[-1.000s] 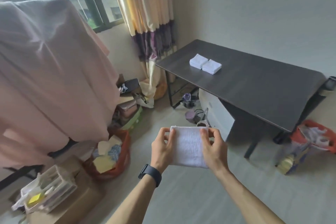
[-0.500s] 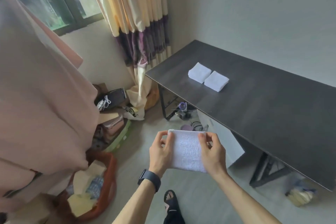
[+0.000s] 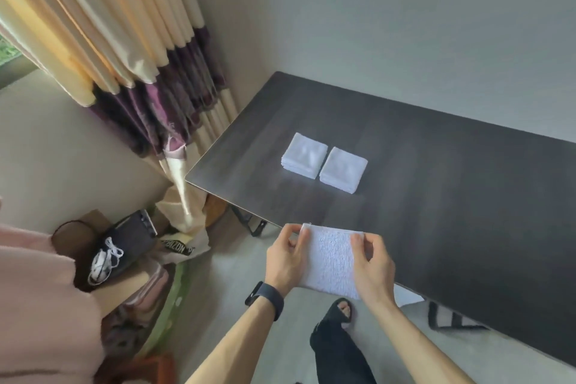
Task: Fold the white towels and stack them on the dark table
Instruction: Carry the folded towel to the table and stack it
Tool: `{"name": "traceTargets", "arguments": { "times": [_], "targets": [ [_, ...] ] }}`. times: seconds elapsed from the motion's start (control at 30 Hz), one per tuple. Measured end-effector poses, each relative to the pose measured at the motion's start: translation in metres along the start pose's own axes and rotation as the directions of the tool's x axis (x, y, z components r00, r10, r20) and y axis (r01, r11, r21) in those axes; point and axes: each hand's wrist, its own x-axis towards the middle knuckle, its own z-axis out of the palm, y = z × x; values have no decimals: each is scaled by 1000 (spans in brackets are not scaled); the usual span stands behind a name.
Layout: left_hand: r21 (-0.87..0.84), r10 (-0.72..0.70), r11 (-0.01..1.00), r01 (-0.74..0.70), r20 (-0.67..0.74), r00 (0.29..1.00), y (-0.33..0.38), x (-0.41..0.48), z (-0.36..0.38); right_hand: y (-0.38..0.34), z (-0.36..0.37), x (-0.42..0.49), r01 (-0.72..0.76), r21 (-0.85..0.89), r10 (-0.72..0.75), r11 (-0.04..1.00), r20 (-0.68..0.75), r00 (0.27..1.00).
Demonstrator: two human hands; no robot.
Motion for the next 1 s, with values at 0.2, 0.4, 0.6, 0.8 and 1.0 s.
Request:
{"name": "traceTargets", "arguments": {
  "times": [0.2, 0.4, 0.6, 0.8, 1.0],
  "targets": [
    [63, -54, 997, 51, 57, 997, 38, 105, 36, -19, 15, 106, -54, -6, 54, 999, -26, 998],
    [135, -50, 990, 27, 168, 985, 68, 197, 68, -30, 27, 191, -126, -4, 125, 992, -88, 988],
    [221, -79, 975, 17, 276, 958, 70, 281, 106, -19, 48, 261, -196, -35, 187, 980, -175, 967],
    [318, -102, 948, -16, 351, 931, 53, 341, 134, 12, 78, 313, -268, -125, 234, 955, -234, 944],
    [399, -100, 914, -73, 395, 913, 41, 372, 150, 26, 89, 342, -294, -157, 247, 943, -262, 933]
  ]
}}
